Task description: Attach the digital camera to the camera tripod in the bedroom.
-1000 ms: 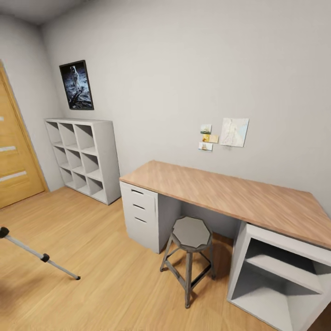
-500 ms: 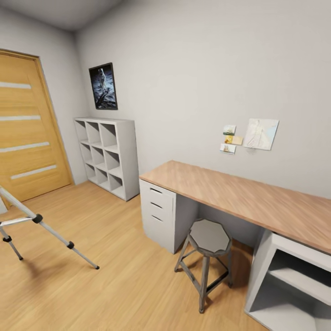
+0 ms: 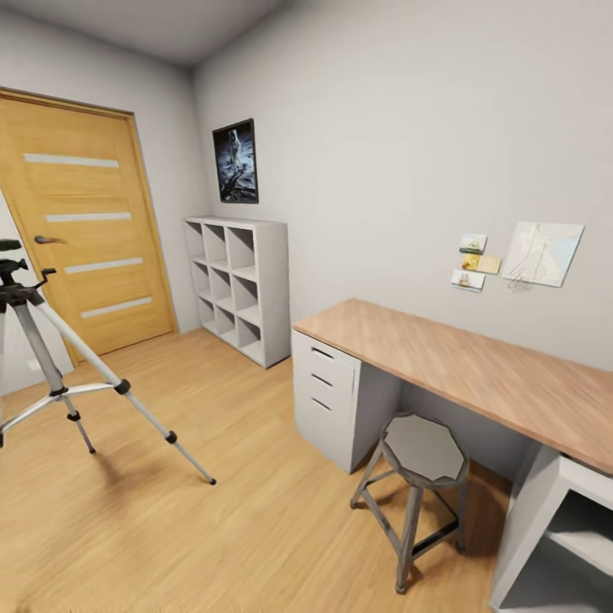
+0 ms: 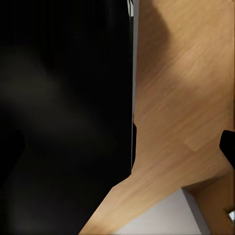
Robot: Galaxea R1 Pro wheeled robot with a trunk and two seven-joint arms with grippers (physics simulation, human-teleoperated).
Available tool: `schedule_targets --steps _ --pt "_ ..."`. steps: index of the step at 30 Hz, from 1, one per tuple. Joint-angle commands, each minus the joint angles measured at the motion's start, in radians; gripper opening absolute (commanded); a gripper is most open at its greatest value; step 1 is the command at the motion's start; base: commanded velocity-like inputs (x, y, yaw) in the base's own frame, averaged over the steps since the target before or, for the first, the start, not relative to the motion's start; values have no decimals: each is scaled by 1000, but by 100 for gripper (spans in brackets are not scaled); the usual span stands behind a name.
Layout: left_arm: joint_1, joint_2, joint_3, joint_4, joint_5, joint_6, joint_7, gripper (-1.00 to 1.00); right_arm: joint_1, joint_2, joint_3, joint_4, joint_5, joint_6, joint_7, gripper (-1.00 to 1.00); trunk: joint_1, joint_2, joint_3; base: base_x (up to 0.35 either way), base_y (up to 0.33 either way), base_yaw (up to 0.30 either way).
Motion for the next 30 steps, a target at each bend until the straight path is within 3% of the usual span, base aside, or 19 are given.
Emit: schedule_targets --steps 1,18,30 --pt "1 0 1 -5 0 8 0 100 0 0 0 0 -1 0 -1 100 0 0 -1 0 0 276" --pt "1 0 1 -5 0 8 0 100 0 0 0 0 0 0 -1 100 0 0 -1 19 0 276" --pt "1 0 2 -5 0 8 0 100 0 0 0 3 0 -1 -1 100 0 0 -1 219 -45 276"
